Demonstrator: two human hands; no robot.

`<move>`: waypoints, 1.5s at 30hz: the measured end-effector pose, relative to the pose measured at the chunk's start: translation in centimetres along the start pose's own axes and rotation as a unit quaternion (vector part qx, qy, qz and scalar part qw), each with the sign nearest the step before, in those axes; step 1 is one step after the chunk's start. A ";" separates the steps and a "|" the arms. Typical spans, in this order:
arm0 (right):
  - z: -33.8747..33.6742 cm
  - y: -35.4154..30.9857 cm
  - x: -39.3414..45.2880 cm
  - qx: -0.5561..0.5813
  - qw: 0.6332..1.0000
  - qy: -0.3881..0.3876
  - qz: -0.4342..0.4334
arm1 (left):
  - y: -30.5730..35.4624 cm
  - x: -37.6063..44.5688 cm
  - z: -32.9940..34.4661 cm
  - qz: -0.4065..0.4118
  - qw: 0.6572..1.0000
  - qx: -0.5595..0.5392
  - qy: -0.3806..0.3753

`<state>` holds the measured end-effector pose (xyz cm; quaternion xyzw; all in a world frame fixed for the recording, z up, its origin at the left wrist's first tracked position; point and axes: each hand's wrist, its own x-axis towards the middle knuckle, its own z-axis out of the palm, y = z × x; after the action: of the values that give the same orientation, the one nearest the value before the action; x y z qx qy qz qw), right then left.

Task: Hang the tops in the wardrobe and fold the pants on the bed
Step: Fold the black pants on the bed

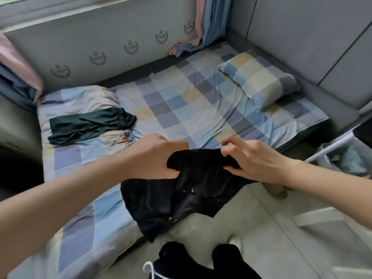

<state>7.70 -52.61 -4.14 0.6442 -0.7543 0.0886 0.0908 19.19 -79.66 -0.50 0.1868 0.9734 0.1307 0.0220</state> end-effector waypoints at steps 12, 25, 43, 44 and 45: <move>1.7 11.4 -16.7 0.075 0.977 -0.159 0.121 | 9.4 7.9 5.2 -0.049 0.996 0.054 0.041; -0.2 18.1 -17.4 0.090 0.986 -0.130 0.051 | 6.2 6.8 8.1 0.023 0.974 0.220 -0.058; 0.3 22.0 -16.9 0.418 0.870 -0.035 0.260 | 2.2 4.4 9.9 -0.364 0.924 -0.105 0.060; 0.4 22.1 -16.8 0.452 0.846 -0.034 0.279 | 2.0 4.3 10.0 -0.379 0.910 -0.134 0.099; 0.6 22.2 -16.5 0.470 0.831 -0.031 0.296 | 1.8 4.3 10.1 -0.398 0.892 -0.168 0.135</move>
<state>-11.75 -33.51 -9.22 0.3578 -0.7783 0.4352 -0.2770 16.80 -73.99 -9.75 -0.2420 0.9233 0.2970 -0.0287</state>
